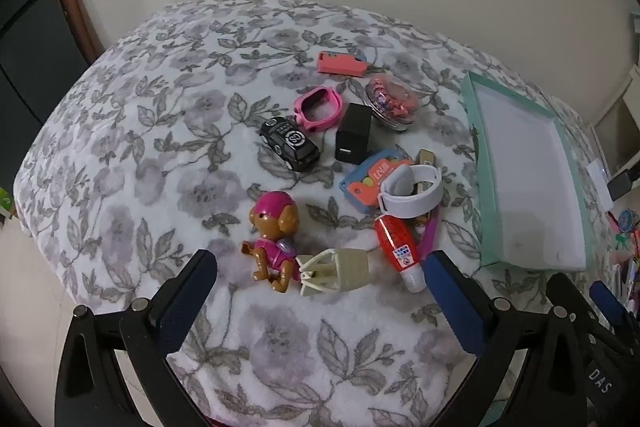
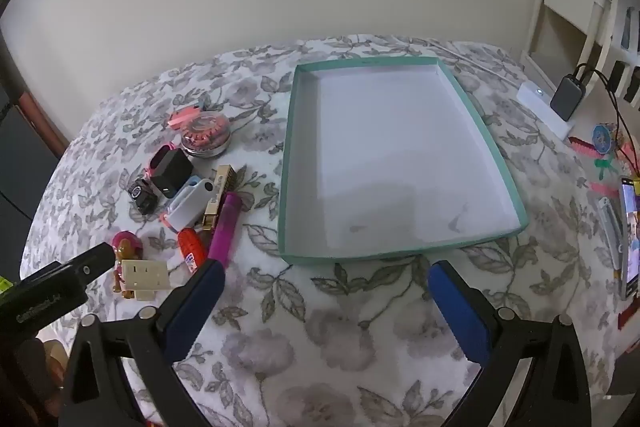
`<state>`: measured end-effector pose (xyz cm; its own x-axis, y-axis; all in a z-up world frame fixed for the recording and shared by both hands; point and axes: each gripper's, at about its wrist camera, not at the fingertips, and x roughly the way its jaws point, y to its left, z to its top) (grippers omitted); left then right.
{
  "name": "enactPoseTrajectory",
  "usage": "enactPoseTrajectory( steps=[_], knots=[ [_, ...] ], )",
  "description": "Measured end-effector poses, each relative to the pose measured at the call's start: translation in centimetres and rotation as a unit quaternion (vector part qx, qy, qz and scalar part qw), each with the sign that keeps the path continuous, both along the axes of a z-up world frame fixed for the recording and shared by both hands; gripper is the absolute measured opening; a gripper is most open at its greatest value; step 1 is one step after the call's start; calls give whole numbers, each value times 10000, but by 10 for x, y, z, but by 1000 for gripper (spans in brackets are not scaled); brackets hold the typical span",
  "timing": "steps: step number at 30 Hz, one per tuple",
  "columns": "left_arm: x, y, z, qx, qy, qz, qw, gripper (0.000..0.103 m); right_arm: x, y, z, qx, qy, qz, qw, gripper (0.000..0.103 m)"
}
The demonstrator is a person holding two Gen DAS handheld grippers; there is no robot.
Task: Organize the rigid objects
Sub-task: 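Move both tools toward the cluster of toys on the bed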
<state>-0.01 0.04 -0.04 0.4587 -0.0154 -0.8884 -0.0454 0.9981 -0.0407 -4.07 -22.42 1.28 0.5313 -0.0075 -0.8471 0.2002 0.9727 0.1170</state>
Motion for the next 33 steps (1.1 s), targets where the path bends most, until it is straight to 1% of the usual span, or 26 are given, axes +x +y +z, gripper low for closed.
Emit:
enactPoseTrajectory(
  steps=[3, 6, 10, 12, 15, 33],
  knots=[
    [0, 2, 0, 14, 19, 30, 10000, 103, 1, 1, 0, -42, 26, 5, 10000, 103],
    [0, -6, -8, 57, 24, 55, 10000, 103, 2, 2, 0, -56, 28, 25, 10000, 103],
    [1, -10, -15, 16, 35, 78, 10000, 103, 3, -3, -2, -73, 36, 37, 10000, 103],
    [1, -1, -7, -61, 87, 20, 9999, 103, 3, -10, -2, -90, 31, 40, 9999, 103],
    [1, -1, -6, -46, 94, -1, 9999, 103, 3, 3, -1, -239, 33, 71, 9997, 103],
    [1, -1, -8, -32, 138, 9, 9999, 103, 6, 2, -3, -313, 103, 111, 9994, 103]
  ],
)
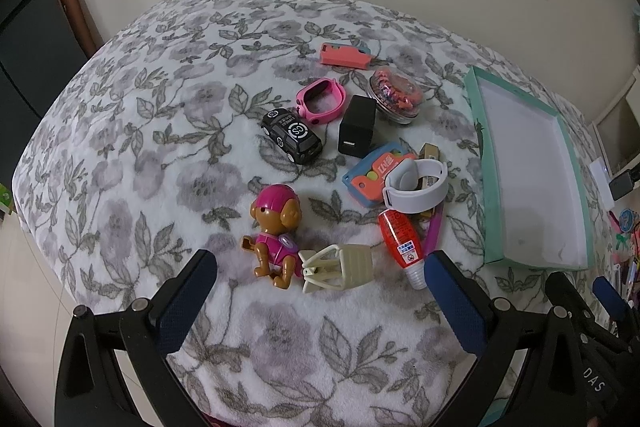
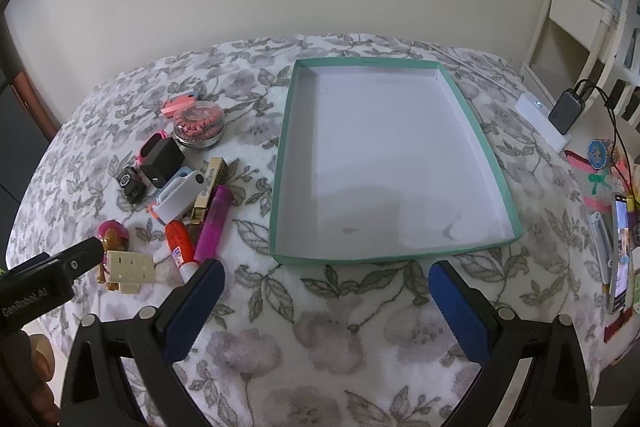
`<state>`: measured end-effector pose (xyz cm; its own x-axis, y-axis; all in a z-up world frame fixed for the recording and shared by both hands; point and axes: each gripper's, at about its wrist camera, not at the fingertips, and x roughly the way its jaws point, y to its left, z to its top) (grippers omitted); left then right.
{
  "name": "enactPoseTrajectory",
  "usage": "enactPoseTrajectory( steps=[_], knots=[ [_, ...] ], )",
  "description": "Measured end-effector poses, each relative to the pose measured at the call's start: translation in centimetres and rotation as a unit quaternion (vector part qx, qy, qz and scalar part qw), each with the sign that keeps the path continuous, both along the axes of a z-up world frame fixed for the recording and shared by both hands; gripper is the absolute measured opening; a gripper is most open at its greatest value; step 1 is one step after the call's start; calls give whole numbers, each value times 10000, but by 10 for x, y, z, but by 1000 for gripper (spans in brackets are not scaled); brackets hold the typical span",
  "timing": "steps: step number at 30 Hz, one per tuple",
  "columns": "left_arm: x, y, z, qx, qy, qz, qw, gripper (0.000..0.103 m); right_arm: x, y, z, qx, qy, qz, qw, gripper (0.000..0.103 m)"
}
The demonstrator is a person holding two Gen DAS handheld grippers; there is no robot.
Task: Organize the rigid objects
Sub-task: 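Move both tools toward the cluster of toys on the bed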
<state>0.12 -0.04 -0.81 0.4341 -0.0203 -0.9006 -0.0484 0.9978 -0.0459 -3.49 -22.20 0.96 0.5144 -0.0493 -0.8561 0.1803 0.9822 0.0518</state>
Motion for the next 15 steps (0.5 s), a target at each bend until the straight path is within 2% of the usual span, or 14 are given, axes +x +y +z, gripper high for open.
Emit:
enactPoseTrajectory(
  steps=[15],
  knots=[
    [2, 3, -3, -3, 92, 48, 9999, 103, 1, 0, -3, -13, 68, -4, 10000, 103]
  ],
)
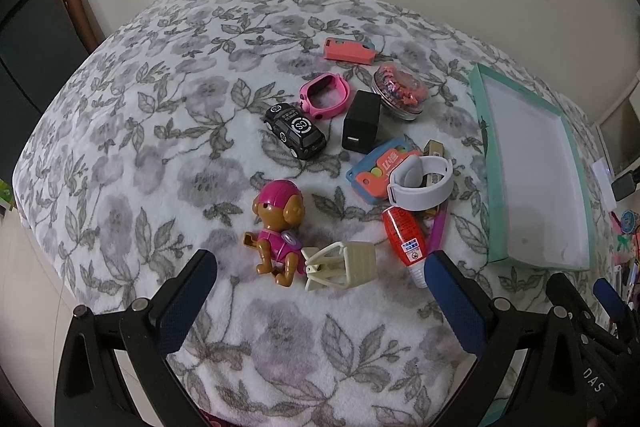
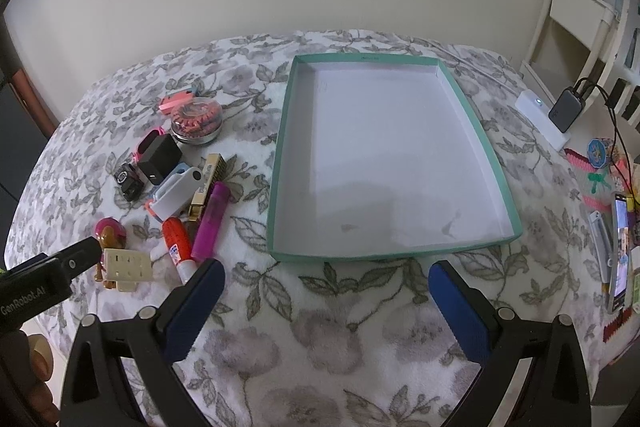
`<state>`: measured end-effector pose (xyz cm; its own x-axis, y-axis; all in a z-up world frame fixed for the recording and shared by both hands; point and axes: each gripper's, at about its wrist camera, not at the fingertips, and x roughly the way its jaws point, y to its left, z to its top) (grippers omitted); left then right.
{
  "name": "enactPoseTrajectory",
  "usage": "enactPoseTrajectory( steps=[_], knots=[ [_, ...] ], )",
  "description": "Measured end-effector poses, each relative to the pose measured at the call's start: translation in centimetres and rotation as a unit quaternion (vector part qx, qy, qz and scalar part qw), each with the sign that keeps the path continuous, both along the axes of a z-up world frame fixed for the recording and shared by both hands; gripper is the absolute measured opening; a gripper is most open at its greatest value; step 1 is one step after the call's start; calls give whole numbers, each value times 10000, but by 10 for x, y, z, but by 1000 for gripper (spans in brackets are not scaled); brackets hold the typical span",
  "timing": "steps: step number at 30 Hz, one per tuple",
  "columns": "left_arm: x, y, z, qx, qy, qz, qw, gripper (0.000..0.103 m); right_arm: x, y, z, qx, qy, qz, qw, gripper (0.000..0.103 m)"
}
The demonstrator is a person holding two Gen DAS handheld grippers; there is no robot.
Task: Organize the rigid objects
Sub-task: 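Move both tools toward the cluster of toys on the bed, then grasp the pink-helmeted puppy figure with left tool while right tool grasps the red glue stick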
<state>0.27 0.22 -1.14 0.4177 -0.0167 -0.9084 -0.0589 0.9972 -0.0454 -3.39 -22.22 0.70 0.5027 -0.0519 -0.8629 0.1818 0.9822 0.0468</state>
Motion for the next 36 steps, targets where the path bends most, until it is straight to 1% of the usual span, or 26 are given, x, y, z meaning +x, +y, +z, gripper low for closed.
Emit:
enactPoseTrajectory(
  steps=[16, 19, 20, 21, 25, 28, 34, 36],
  knots=[
    [2, 5, -1, -78, 54, -7, 10000, 103, 2, 2, 2, 14, -4, 3, 10000, 103],
    [7, 6, 2, 237, -8, -46, 9997, 103, 7, 4, 8, 83, -23, 42, 10000, 103],
    [9, 8, 5, 311, -45, -40, 9995, 103, 11, 6, 11, 94, -16, 77, 9999, 103],
    [11, 12, 7, 304, -66, -23, 9995, 103, 14, 8, 14, 108, -38, 122, 9999, 103],
    [24, 30, 14, 117, -128, 136, 9998, 103, 31, 28, 27, 144, -139, 475, 9987, 103],
    [31, 43, 12, 81, -130, 273, 9995, 103, 46, 44, 27, 280, -48, 668, 9974, 102],
    [44, 64, -11, 1, 155, 453, 9989, 103, 66, 69, 9, 538, 282, 915, 9940, 90],
    [47, 67, -18, -72, 241, 472, 9986, 103, 71, 77, 1, 550, 403, 1022, 9924, 82]
  ],
)
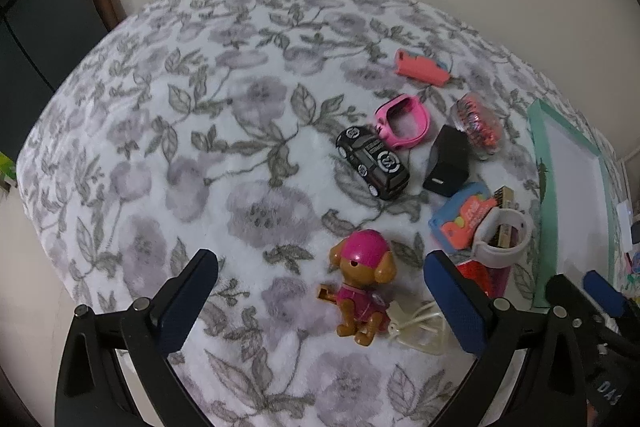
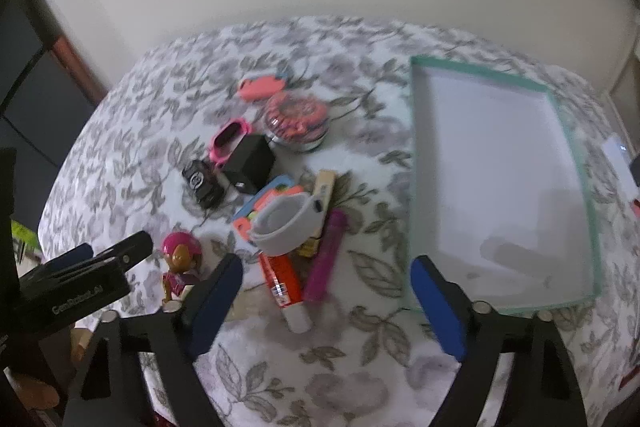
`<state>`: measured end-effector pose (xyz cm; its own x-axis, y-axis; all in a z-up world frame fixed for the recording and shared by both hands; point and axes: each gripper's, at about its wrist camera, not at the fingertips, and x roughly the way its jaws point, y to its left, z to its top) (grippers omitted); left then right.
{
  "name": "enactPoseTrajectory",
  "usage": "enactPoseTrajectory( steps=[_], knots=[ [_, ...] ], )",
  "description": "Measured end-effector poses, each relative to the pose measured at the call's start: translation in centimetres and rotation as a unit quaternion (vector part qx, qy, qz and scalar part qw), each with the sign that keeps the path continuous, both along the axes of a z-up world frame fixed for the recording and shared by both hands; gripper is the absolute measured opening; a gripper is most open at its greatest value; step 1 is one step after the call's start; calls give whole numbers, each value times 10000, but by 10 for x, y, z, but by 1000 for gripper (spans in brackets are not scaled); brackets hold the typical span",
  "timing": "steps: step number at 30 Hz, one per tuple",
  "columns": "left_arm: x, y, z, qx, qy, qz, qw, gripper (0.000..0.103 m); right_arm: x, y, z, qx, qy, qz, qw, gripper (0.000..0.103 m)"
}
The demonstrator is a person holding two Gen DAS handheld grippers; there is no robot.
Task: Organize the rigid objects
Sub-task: 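Grasp the pink-helmeted puppy figure with left tool while right tool grasps the red glue stick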
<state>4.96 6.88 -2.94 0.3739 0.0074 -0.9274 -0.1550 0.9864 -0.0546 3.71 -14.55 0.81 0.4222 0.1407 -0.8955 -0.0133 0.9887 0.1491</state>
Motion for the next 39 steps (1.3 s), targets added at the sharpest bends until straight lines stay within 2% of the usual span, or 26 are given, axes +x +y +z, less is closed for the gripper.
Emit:
enactPoseTrajectory(
  steps=[4, 6, 9, 14, 20, 30, 31, 32, 33, 39],
  knots=[
    [4, -1, -13, -37, 135, -29, 9999, 103, 8, 16, -17, 57, 234, 251, 9994, 74],
    [5, -2, -18, -59, 170, -55, 9998, 103, 10, 24, -24, 38, 332, 348, 9988, 62],
    [7, -4, -24, -155, 245, -108, 9995, 103, 12, 34, -33, -14, 434, 550, 9975, 54],
    [7, -7, -31, -207, 298, -167, 9992, 102, 14, 46, -43, -77, 525, 748, 9958, 42],
    [9, -15, -38, -136, 352, -299, 9988, 102, 15, 53, -59, -195, 696, 862, 9937, 34],
    [13, -26, -53, -62, 468, -461, 9978, 102, 18, 58, -71, -483, 703, 905, 9922, 32],
    [14, -27, -54, -63, 486, -473, 9977, 97, 19, 58, -71, -480, 699, 909, 9922, 32],
    [14, -26, -56, -86, 516, -493, 9974, 83, 20, 58, -71, -472, 692, 905, 9924, 32],
    [16, -26, -58, -141, 557, -497, 9971, 78, 19, 57, -70, -465, 688, 905, 9924, 32],
    [18, -28, -62, -154, 564, -474, 9972, 75, 18, 63, -72, -541, 664, 948, 9918, 33]
  ],
)
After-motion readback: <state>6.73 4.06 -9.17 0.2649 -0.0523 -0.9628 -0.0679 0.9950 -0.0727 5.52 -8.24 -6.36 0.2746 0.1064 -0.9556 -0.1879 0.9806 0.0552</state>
